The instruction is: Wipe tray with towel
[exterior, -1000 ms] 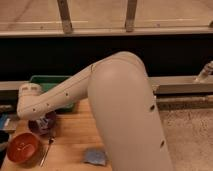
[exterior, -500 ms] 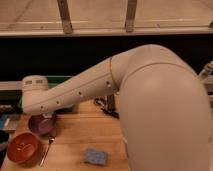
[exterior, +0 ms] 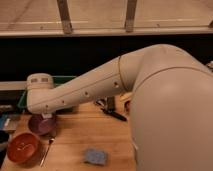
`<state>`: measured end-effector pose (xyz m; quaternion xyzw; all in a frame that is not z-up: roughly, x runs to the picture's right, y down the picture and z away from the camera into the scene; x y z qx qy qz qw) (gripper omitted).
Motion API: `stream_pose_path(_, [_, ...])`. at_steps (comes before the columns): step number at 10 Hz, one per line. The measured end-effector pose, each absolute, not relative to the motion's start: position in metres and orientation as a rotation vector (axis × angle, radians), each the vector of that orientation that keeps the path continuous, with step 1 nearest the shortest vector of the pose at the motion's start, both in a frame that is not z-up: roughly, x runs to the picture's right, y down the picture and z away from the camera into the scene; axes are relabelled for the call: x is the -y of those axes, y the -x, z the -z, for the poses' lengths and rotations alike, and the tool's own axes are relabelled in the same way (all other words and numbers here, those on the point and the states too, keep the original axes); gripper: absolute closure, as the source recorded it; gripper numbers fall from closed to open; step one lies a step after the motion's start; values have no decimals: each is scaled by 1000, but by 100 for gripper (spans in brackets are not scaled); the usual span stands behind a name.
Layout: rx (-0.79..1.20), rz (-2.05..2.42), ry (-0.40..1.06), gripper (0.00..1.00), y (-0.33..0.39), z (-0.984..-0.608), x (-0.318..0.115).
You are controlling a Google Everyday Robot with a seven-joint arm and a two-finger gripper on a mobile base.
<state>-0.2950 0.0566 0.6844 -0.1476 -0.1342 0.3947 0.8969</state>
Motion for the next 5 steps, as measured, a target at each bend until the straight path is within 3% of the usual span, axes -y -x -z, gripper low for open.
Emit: stream_pose_path(5, [219, -853, 287, 100, 279, -718, -36])
